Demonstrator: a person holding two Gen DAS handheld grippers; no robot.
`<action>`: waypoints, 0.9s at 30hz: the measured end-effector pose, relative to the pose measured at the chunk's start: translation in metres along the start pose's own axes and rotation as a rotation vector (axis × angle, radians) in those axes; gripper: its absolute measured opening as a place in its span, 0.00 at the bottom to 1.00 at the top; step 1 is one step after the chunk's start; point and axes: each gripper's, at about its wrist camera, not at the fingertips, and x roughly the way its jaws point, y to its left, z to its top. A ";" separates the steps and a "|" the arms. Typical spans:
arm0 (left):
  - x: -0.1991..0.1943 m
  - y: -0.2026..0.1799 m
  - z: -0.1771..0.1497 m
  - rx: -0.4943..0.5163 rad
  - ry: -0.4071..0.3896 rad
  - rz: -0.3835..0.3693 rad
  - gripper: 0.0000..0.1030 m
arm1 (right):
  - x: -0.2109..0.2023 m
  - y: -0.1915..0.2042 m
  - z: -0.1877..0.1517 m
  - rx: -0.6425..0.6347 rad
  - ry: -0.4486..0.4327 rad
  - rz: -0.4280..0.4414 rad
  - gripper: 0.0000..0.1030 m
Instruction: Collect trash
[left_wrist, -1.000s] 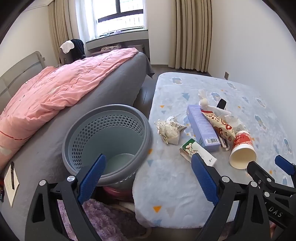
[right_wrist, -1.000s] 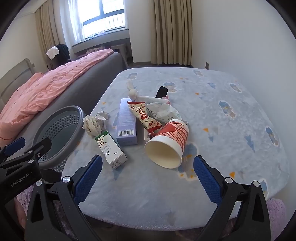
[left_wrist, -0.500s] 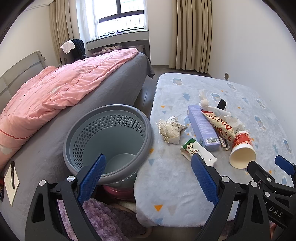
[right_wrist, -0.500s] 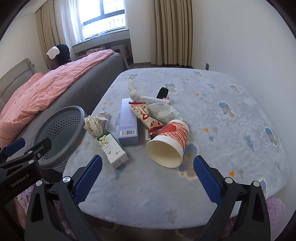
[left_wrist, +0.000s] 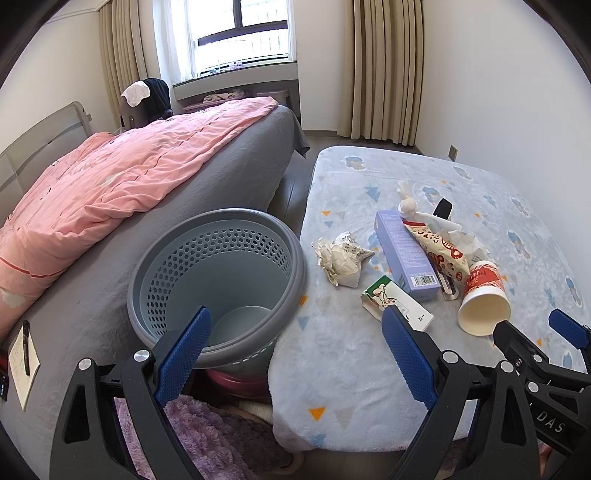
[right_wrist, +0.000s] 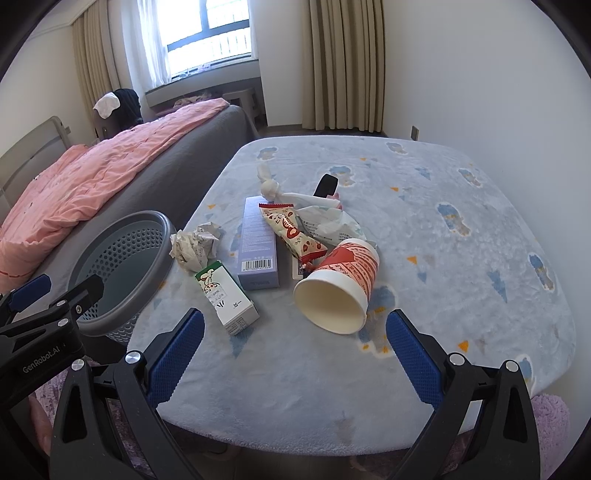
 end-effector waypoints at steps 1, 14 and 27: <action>0.000 0.000 0.000 0.000 0.000 0.000 0.87 | 0.001 0.000 0.000 0.000 -0.001 0.000 0.94; -0.002 0.001 -0.001 0.001 -0.001 0.000 0.87 | -0.002 0.002 0.001 0.002 0.001 0.002 0.94; -0.001 0.001 -0.001 0.001 -0.002 0.001 0.87 | -0.002 0.003 0.000 0.002 0.000 0.003 0.94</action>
